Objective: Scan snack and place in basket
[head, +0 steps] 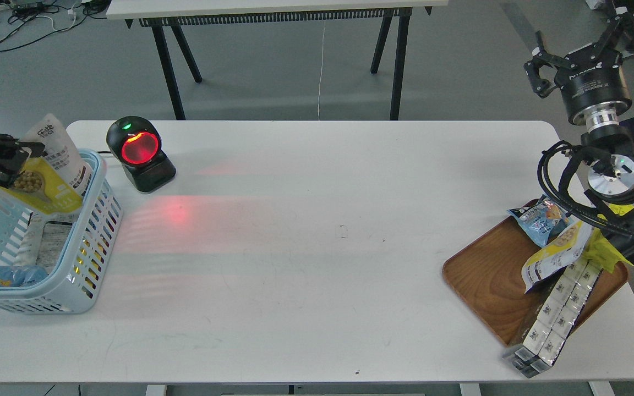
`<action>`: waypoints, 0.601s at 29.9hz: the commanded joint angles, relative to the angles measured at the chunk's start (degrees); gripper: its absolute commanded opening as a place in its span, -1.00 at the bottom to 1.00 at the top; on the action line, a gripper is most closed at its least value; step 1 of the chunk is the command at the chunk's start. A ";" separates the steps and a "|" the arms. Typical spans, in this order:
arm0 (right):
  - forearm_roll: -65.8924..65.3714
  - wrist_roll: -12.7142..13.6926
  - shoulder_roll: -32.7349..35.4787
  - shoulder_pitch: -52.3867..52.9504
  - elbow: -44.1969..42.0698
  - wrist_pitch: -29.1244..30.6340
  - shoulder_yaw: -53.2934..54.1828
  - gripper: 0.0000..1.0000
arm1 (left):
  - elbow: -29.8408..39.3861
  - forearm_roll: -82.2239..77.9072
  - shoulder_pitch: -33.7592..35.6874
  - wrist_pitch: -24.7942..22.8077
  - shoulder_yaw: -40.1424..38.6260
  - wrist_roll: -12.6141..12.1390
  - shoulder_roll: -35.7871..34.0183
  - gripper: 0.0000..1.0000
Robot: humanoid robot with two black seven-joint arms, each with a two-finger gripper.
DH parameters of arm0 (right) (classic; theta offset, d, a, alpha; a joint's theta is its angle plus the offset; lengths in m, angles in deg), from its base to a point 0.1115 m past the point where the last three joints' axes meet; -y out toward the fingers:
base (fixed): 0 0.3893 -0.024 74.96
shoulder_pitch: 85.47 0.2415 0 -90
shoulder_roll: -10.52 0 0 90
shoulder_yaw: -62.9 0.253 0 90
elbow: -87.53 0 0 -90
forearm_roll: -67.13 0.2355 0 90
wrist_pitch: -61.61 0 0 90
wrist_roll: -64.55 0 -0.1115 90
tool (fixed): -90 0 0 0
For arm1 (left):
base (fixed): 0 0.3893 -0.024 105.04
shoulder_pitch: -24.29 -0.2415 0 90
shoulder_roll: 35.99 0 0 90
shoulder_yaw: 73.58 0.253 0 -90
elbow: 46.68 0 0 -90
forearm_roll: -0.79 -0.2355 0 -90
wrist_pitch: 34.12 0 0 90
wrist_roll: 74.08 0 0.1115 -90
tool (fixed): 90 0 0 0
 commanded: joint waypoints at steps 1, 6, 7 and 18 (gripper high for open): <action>0.00 0.00 -0.09 -0.04 0.09 0.00 -0.09 0.98 | 0.00 0.06 0.00 0.09 0.01 0.00 0.00 -0.80; 0.00 0.00 -0.09 -0.04 0.09 0.00 -0.09 0.98 | 0.00 0.14 0.00 0.71 -0.17 0.00 0.18 -0.27; 0.00 0.00 -0.09 -0.04 0.09 0.00 -0.09 0.98 | 0.00 0.41 0.00 0.80 -0.25 0.00 0.27 -0.13; 0.00 0.00 0.27 0.49 -0.09 0.00 0.00 0.98 | -9.13 34.39 1.23 0.36 -8.07 0.00 9.13 0.98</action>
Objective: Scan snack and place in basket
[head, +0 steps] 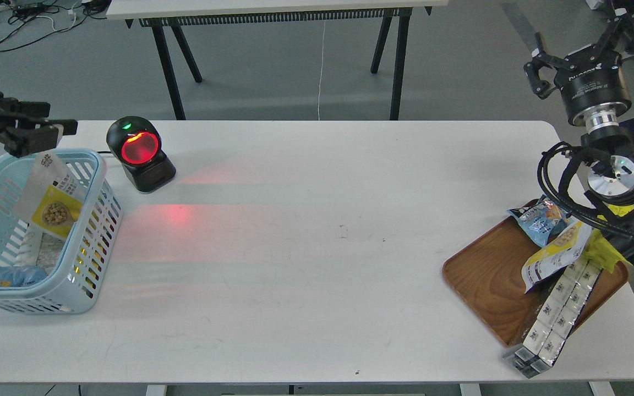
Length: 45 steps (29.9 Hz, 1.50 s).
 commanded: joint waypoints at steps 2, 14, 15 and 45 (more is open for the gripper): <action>0.00 0.00 0.18 0.62 -0.19 0.00 0.17 0.98 | -4.97 16.30 0.20 0.28 -2.33 0.01 5.39 0.99; 0.00 0.00 2.55 2.21 0.25 0.00 0.52 0.98 | -23.24 50.93 1.95 -0.42 -6.81 -1.36 27.87 0.99; 0.00 0.00 2.64 2.21 0.16 0.00 0.61 0.98 | -25.61 53.30 2.65 -0.50 -6.99 -1.35 30.86 0.99; 0.09 6.29 -2.11 1.42 -4.06 0.00 6.94 0.98 | -57.28 113.88 -2.35 -1.79 -14.72 -10.76 56.64 0.99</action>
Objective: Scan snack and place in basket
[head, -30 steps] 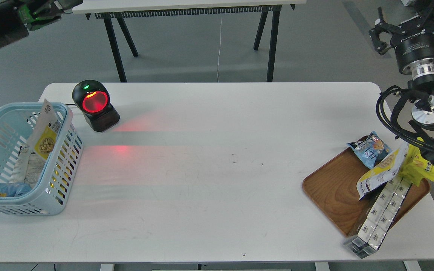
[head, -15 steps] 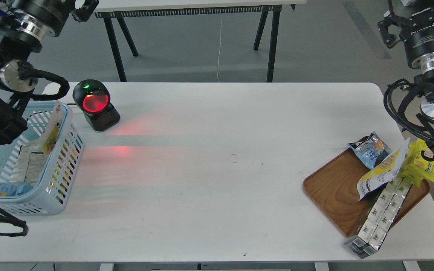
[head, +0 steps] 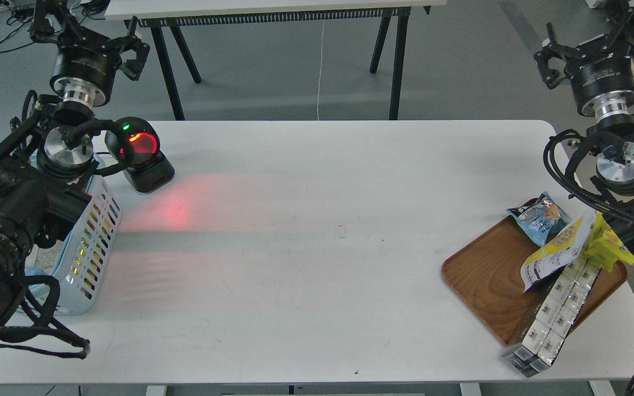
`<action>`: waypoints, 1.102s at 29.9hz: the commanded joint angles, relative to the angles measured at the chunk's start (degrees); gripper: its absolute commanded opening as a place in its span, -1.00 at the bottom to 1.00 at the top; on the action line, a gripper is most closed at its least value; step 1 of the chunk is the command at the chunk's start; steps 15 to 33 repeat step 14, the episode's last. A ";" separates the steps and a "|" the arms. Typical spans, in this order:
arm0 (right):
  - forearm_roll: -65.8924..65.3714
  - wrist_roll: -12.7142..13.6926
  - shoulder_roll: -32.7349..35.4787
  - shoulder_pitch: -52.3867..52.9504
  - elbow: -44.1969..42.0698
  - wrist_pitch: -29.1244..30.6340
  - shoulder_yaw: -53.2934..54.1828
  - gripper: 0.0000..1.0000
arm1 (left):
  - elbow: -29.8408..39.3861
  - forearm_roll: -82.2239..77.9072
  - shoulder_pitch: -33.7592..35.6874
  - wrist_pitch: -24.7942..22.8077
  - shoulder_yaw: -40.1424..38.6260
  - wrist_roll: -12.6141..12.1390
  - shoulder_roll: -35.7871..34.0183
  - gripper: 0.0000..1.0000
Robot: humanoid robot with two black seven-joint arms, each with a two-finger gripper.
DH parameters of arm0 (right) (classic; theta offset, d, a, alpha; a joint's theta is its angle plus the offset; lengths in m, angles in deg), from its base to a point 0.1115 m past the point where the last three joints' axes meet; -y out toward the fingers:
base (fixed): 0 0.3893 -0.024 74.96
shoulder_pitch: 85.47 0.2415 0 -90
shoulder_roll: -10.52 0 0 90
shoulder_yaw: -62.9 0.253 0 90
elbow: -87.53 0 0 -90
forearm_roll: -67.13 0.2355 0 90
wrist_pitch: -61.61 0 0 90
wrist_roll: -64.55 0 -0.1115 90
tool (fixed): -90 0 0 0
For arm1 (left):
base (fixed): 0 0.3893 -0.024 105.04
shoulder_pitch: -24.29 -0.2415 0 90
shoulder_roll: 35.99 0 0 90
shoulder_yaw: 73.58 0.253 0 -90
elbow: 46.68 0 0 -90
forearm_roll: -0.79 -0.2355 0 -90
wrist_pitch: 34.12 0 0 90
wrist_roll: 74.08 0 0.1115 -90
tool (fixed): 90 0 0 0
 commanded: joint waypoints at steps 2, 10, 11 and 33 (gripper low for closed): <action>0.06 0.11 -0.19 0.08 0.99 0.00 -0.08 0.99 | -0.68 0.28 -1.30 0.00 0.68 -0.02 -0.39 0.99; -0.02 0.72 -0.19 0.61 0.73 0.00 -0.52 0.99 | -0.68 0.10 -1.21 0.00 1.03 -0.02 -0.65 0.99; -0.02 1.33 -0.19 0.61 0.64 0.00 -0.52 0.99 | -0.68 0.10 -1.12 0.00 1.04 0.07 -0.65 0.99; -0.02 2.74 -0.19 0.70 0.64 0.00 -0.17 0.99 | -0.68 0.10 -0.95 0.00 1.04 0.24 -0.65 0.99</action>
